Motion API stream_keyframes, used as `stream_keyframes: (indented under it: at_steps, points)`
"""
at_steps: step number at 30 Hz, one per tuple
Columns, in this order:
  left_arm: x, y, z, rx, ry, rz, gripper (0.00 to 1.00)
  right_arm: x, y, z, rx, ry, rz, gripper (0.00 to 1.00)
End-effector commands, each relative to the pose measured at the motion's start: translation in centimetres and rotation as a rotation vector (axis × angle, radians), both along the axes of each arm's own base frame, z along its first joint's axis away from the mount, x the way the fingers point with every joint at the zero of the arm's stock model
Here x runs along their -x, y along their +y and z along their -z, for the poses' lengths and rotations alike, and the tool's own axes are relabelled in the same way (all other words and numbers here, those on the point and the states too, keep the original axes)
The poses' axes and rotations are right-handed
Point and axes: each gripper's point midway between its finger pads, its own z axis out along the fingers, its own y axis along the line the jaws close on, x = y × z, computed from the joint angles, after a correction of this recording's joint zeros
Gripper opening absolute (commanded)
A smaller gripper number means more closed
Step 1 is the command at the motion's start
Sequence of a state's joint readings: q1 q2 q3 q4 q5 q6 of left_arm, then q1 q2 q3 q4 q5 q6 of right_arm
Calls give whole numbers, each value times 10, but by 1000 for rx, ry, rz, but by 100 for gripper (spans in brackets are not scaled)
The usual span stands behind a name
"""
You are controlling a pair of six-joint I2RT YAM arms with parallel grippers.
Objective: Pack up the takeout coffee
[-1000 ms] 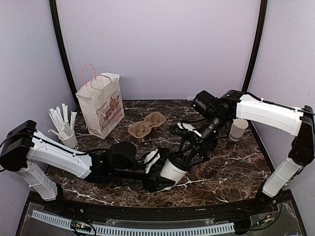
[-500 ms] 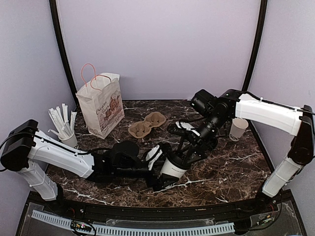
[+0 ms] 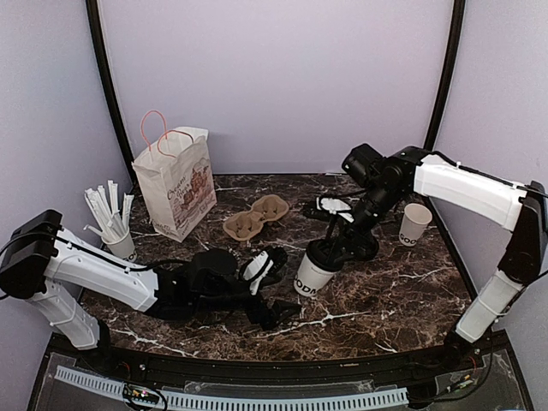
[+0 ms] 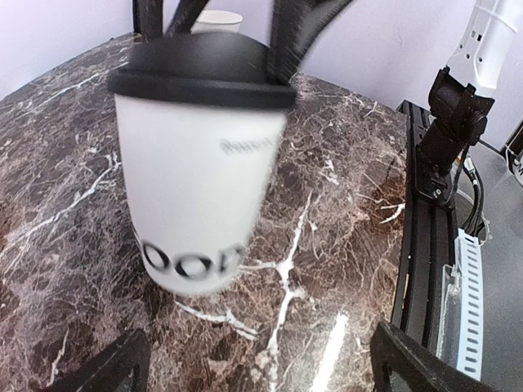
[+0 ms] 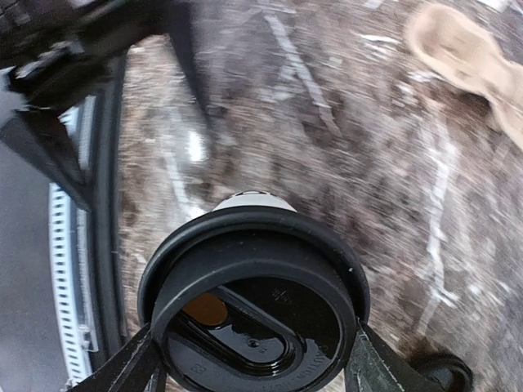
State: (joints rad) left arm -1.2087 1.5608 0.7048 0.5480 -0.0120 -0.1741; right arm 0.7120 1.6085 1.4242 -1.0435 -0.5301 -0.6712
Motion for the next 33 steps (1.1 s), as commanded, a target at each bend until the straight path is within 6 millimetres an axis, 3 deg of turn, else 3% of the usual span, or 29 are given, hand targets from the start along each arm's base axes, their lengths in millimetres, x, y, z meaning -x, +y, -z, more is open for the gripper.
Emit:
stream_keyframes:
  at_steps: [1, 8, 12, 18, 23, 28, 33]
  points:
    - [2, 13, -5, 6, 37, -31, 97, -63, -23, -5, 69, -116, 162, 61]
    - [6, 19, -6, 20, 61, -35, 96, -136, -61, 4, 205, -205, 356, 62]
    - [8, 20, -5, 29, 73, -28, 95, -178, -80, -2, 251, -248, 463, 62]
    - [10, 20, -3, 31, 90, -29, 95, -222, -104, -2, 292, -284, 567, 62]
    - [10, 21, -1, 18, 103, -34, 95, -242, -131, 12, 371, -272, 628, 63]
    - [6, 25, -1, 2, 97, -61, 95, -248, -149, 16, 421, -261, 661, 65]
    - [4, 29, -2, -4, 89, -77, 95, -245, -152, 24, 441, -243, 659, 65]
